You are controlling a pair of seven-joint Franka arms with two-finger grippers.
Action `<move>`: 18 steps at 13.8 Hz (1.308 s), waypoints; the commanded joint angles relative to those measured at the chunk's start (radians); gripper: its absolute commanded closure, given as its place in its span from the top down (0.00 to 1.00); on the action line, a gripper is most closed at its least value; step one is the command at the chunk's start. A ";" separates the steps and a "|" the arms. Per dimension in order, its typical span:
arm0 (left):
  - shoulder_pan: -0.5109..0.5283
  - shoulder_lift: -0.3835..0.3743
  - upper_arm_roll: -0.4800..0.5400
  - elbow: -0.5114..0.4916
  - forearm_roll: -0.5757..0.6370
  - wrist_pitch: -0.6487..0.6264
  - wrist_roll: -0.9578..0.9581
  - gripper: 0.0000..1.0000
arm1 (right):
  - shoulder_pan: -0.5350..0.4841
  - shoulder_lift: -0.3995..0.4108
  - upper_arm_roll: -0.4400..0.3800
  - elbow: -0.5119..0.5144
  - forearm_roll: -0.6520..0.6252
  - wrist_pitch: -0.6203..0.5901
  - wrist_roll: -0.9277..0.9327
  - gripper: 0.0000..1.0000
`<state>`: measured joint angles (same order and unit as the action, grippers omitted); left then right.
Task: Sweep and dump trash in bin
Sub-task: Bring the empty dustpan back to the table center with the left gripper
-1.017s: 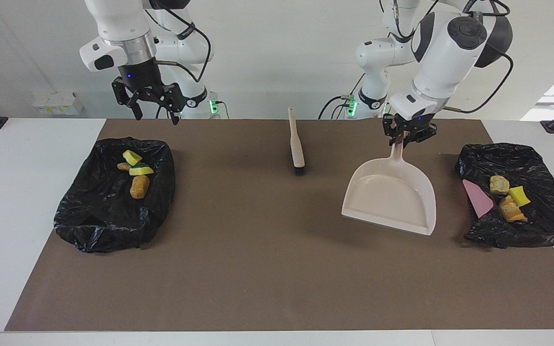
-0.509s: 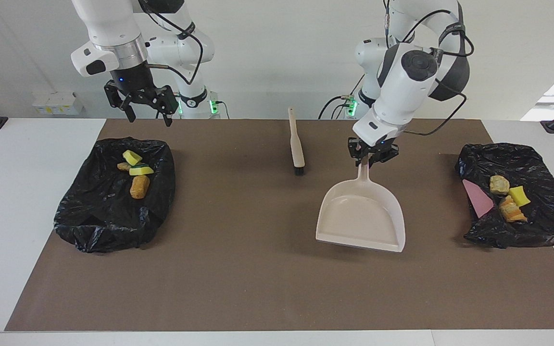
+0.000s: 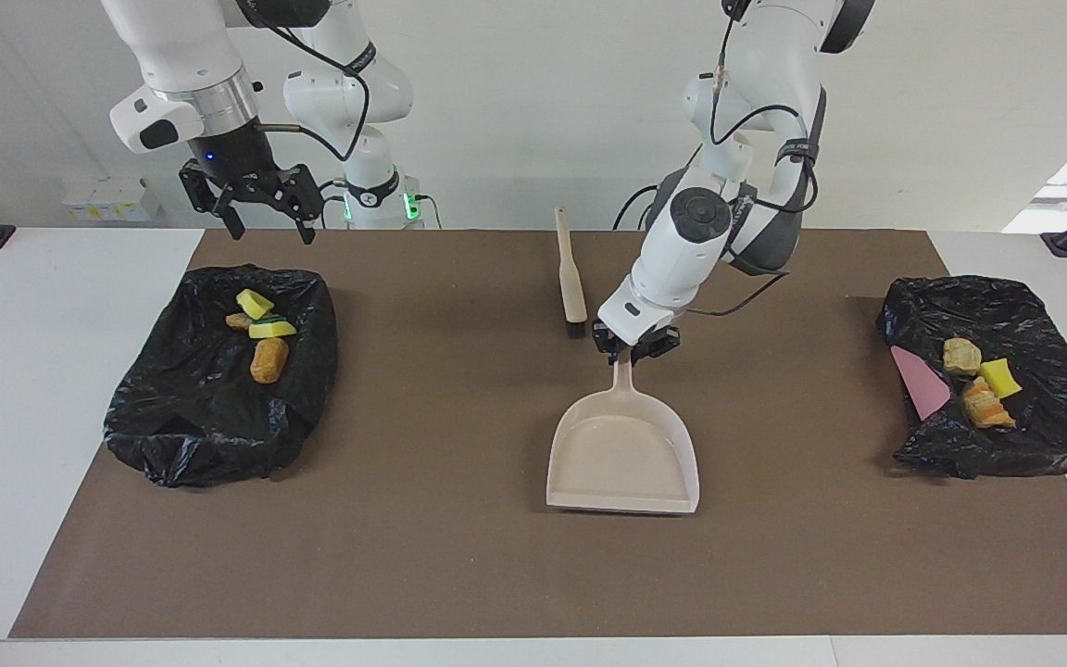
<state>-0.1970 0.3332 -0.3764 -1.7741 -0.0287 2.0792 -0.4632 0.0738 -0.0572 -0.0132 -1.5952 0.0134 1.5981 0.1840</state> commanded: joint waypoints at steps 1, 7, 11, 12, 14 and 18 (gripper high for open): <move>-0.059 -0.009 0.019 -0.005 0.021 0.007 -0.122 0.00 | 0.006 -0.009 -0.001 -0.014 0.013 0.022 -0.028 1.00; -0.042 -0.023 0.027 0.010 0.023 -0.034 -0.158 1.00 | -0.008 -0.009 -0.001 -0.016 0.019 0.017 -0.017 1.00; -0.013 -0.032 0.040 0.076 0.062 -0.099 -0.147 1.00 | -0.006 -0.009 -0.001 -0.014 0.019 0.017 -0.017 1.00; 0.007 -0.040 0.040 0.090 0.064 -0.110 -0.144 1.00 | -0.006 -0.009 -0.001 -0.014 0.019 0.017 -0.017 1.00; 0.051 -0.042 0.039 0.120 0.066 -0.137 -0.137 1.00 | -0.008 -0.009 -0.001 -0.014 0.019 0.017 -0.017 1.00; 0.160 -0.084 0.043 0.153 0.063 -0.212 0.010 1.00 | -0.008 -0.009 -0.001 -0.014 0.019 0.017 -0.017 1.00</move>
<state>-0.0834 0.2854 -0.3326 -1.6280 0.0226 1.9212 -0.5170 0.0762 -0.0572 -0.0157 -1.5952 0.0138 1.5985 0.1840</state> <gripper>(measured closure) 0.000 0.000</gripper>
